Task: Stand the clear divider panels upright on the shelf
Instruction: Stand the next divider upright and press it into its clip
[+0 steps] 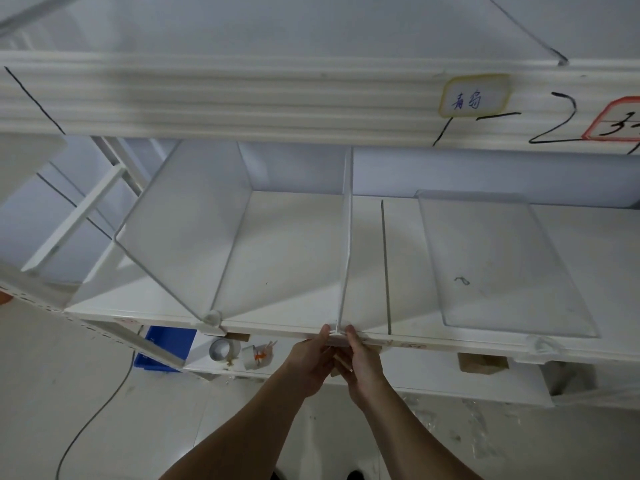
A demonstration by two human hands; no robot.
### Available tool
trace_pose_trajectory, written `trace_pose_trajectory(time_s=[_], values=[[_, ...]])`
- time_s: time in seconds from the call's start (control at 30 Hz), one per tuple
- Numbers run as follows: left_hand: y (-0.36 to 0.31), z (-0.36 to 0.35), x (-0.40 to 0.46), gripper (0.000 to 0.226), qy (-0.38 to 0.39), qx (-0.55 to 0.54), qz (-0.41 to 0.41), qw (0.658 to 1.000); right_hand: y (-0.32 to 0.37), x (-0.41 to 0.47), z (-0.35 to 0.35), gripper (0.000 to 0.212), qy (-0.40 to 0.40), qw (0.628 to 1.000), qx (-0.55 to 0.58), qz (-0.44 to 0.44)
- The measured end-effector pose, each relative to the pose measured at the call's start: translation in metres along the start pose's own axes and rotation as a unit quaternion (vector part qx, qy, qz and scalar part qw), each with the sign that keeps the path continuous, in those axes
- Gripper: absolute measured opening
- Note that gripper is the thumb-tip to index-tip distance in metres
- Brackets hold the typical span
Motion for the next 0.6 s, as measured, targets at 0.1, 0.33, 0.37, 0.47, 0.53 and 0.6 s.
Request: trace_pose_trajectory(time_s=[0.1,0.33,0.37,0.47,0.53,0.6], values=[[0.001,-0.006,0.001,0.042,-0.005,-0.002,-0.006,1.0,0.004,0.0,0.003,0.042,0.003,1.0,-0.003,0.005],[0.002,-0.026,-0.003,0.032,-0.029,0.008,0.011,0.999,0.011,0.011,0.018,0.041,0.001,0.999,-0.024,0.022],[0.003,-0.028,-0.002,0.032,-0.03,0.011,0.013,0.999,0.013,0.012,0.021,0.04,0.002,0.999,-0.026,0.024],[0.006,-0.037,-0.001,0.04,-0.01,0.002,0.014,1.0,0.021,0.01,0.028,0.04,0.0,0.999,-0.023,0.029],[0.01,-0.041,0.002,0.047,-0.004,0.004,0.019,1.0,0.026,0.01,0.032,0.041,0.005,0.999,-0.025,0.033],[0.011,-0.046,0.002,0.048,-0.005,0.004,0.022,1.0,0.029,0.011,0.036,0.041,0.008,0.999,-0.032,0.034]])
Point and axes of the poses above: each hand's wrist, its own x-axis towards the middle knuckle, its own z-axis out of the back of the hand, y = z × x, the point moved 2 cm from there along x, towards the middle knuckle, and after that the axes turned 15 degrees about x, right-handed, at the moved point
